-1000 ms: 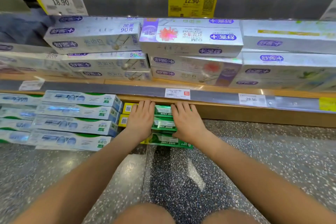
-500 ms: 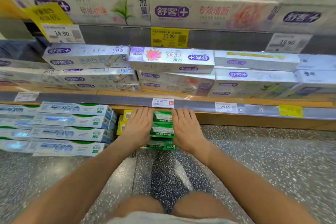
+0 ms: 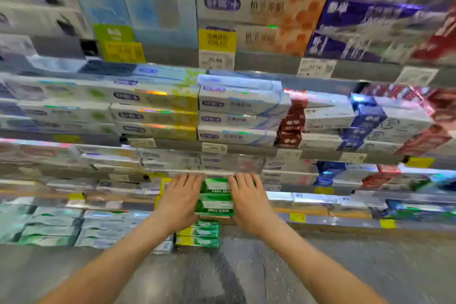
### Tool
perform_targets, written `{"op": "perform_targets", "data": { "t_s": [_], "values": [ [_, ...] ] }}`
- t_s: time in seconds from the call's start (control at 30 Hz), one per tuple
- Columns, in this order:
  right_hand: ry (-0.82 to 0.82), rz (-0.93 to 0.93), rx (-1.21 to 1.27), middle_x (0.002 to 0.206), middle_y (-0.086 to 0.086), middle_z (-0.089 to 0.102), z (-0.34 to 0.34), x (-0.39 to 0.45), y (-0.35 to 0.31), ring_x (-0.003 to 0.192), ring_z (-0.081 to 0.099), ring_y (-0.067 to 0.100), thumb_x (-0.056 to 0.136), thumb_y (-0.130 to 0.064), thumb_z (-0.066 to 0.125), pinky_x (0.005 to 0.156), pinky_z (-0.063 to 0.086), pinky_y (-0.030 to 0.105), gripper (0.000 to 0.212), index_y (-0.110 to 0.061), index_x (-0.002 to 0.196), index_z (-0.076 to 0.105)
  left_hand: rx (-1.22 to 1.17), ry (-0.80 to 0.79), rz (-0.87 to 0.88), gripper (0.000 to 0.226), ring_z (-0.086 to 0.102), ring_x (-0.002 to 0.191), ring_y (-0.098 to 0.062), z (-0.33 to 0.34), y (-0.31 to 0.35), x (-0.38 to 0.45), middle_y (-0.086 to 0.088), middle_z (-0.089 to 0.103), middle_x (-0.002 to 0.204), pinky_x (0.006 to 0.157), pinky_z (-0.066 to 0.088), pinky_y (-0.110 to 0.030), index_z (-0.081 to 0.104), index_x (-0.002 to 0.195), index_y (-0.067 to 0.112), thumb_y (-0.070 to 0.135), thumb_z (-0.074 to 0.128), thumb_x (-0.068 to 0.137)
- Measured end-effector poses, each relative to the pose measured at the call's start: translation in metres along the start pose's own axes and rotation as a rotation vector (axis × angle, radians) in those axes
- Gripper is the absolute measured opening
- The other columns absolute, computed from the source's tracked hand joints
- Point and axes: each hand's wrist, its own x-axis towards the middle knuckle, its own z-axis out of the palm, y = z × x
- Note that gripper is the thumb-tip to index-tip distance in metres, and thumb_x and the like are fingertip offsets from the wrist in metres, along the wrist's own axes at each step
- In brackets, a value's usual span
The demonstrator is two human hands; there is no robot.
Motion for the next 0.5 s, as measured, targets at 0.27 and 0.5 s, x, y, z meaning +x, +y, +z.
{"op": "perform_targets", "data": {
  "t_s": [0.27,0.5],
  "values": [
    [0.297,-0.277,0.022,0.088,0.011,0.065,-0.227,0.076,-0.028,0.077,0.064,0.030,0.019,-0.038,0.086,0.081,0.052,0.042,0.092,-0.003,0.101,0.064,0.180,0.293,-0.200,0.098,0.062,0.079,-0.030,-0.226,-0.024,-0.097,-0.009,0.063,0.093,0.070,0.049,-0.034,0.053,0.113,0.008,0.052,0.085,0.031],
    [0.666,-0.579,0.028,0.111,0.013,0.066,-0.347,0.082,-0.095,0.103,0.065,0.031,0.044,-0.048,0.089,0.086,0.036,0.071,0.091,-0.005,0.120,0.062,0.305,0.573,-0.436,0.081,0.058,0.071,-0.039,-0.328,-0.010,-0.230,-0.020,0.057,0.088,0.059,0.048,-0.040,0.053,0.116,-0.002,0.060,0.050,0.065]
  ]
}}
